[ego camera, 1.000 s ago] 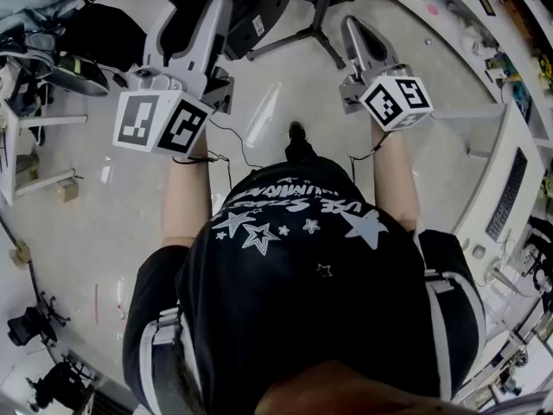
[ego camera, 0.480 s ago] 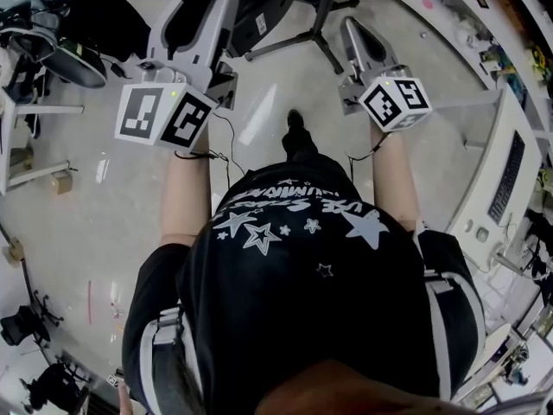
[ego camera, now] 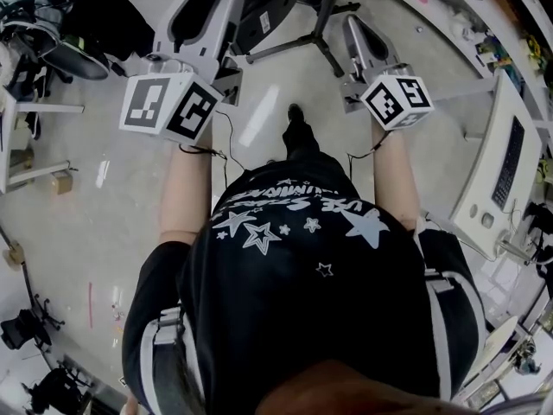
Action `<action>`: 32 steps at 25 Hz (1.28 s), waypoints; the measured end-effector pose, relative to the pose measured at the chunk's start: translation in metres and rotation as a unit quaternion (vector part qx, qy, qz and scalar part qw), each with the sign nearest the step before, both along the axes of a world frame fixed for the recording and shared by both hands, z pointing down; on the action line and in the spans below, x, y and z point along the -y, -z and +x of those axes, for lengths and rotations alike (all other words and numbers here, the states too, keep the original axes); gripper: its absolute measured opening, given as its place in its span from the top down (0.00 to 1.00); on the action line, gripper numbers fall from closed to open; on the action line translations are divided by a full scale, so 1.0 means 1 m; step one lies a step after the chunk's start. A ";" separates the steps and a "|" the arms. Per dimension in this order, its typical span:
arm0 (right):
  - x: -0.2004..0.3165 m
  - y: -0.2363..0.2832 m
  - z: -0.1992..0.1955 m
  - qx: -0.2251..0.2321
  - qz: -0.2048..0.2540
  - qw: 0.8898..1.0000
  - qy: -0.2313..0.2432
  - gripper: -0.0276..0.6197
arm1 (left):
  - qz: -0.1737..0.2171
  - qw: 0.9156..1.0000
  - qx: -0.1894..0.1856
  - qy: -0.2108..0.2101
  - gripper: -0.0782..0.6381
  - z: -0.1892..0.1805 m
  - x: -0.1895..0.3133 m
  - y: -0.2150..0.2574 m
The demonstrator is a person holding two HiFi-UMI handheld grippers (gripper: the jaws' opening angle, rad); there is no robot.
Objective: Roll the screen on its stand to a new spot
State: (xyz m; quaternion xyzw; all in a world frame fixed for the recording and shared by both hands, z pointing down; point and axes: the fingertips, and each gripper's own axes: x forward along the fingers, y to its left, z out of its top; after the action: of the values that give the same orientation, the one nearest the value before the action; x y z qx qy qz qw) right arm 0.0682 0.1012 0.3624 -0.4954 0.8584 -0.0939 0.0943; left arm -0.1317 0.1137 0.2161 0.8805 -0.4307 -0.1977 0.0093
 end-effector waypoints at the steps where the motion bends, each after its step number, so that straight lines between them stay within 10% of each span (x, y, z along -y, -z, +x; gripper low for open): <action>1: -0.003 0.000 0.000 0.001 0.001 1.000 -0.002 0.95 | -0.001 1.000 0.000 -0.001 0.66 0.000 -0.002 0.000; 21: -0.073 -0.005 0.012 -0.025 -0.026 0.998 -0.058 0.95 | -0.009 0.999 0.016 -0.027 0.66 -0.007 -0.013 0.002; 32: -0.099 -0.004 0.056 -0.010 -0.021 0.998 -0.064 0.95 | -0.011 0.999 0.030 0.028 0.66 -0.012 -0.052 -0.010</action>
State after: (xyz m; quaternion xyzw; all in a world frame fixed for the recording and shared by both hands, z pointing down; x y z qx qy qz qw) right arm 0.1238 0.2006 0.3664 -0.5521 0.8238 -0.1002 0.0810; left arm -0.1438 0.1657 0.2263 0.8733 -0.4578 -0.1668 0.0009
